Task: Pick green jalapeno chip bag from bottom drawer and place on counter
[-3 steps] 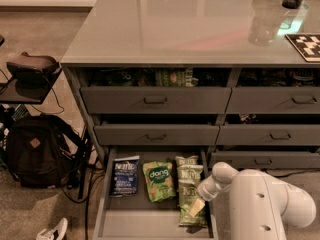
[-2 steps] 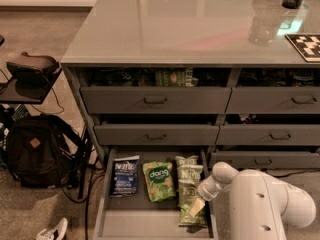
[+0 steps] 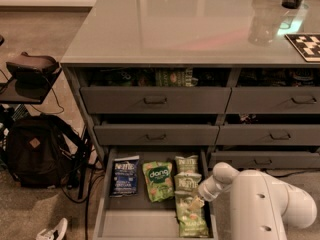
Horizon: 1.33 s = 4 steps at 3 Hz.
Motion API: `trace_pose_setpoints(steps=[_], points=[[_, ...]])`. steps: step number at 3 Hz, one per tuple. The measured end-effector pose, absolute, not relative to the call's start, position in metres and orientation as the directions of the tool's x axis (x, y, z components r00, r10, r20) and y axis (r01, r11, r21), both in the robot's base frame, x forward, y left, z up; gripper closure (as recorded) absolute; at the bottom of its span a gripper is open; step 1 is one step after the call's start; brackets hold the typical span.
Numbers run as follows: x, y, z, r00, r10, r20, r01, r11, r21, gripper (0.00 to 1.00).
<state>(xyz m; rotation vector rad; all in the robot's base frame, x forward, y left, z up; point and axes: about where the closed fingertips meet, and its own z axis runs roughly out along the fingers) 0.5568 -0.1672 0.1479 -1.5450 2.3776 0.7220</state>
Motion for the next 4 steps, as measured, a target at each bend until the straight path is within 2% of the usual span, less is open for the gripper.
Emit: trace_pose_setpoints(steps=[2,3,4], points=[[0.5568,-0.1672,0.1479,-0.426,-0.795,-0.431,-0.901,0.328,0.283,0.88],[0.5567,-0.1672,0.1479,-0.426,-0.795,-0.431,-0.901,0.328,0.284,1.0],[0.5567,-0.1672,0.1478,-0.426,-0.795,-0.431,-0.901,0.328,0.284,0.81]])
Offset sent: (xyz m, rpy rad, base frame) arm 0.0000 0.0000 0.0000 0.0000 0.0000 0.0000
